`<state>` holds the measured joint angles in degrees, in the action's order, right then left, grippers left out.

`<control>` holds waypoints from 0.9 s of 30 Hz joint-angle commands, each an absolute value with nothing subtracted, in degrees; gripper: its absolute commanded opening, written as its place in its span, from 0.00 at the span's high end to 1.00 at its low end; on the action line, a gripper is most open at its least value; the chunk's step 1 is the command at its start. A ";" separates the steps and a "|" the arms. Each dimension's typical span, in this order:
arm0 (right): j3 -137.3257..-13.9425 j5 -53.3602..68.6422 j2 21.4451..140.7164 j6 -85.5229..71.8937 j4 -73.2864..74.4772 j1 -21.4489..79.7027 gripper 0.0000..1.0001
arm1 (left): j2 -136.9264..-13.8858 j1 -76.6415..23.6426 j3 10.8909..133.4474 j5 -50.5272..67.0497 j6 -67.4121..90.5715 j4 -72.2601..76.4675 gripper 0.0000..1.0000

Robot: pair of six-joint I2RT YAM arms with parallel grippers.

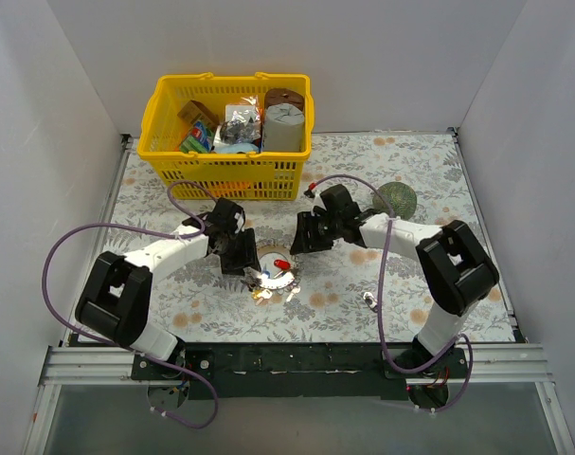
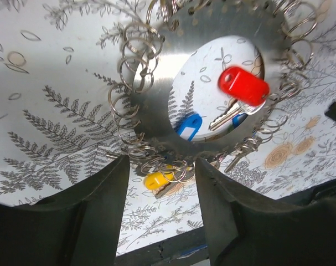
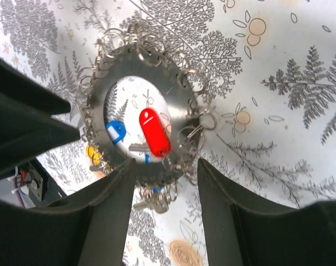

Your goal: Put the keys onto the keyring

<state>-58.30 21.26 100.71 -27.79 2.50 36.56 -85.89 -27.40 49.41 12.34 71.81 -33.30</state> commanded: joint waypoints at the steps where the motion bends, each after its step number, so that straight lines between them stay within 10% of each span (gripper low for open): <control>1: -56.96 19.25 92.21 -24.08 6.67 37.61 0.44 | -82.62 -27.42 53.87 8.62 70.93 -34.89 0.49; 27: -52.21 23.29 93.95 -28.04 -0.09 46.76 0.54 | -81.56 -27.33 53.26 14.59 71.54 -31.29 0.50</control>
